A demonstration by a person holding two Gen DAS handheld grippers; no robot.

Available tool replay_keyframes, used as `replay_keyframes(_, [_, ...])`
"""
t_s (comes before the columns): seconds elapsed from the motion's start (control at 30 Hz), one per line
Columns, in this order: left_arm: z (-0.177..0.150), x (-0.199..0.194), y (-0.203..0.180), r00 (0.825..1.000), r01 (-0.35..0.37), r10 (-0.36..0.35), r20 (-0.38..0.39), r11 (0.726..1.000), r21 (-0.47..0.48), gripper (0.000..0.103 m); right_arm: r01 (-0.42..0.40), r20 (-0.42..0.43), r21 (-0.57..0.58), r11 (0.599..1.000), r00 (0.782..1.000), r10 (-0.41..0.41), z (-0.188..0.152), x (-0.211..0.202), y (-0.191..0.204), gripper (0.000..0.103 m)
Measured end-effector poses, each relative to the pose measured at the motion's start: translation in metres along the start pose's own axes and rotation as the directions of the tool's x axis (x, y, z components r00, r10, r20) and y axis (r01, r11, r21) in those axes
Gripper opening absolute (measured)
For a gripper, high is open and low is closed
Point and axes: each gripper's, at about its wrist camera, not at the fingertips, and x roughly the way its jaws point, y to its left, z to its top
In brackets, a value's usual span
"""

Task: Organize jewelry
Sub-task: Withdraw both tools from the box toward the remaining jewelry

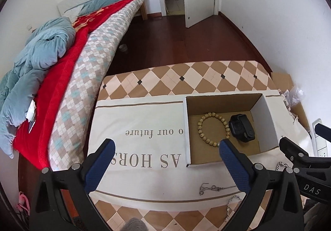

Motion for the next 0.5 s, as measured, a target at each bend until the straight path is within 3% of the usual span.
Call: replay_keyframes(0.5, [-0.028, -0.099, 0.014, 0.987, 0.0, 0.006, 0.158, 0.999, -0.037, 0.102, -0.015, 0.153, 0.021, 1.0, 0.988, 0.011, -0.04, -0.103, -0.002, 0.103])
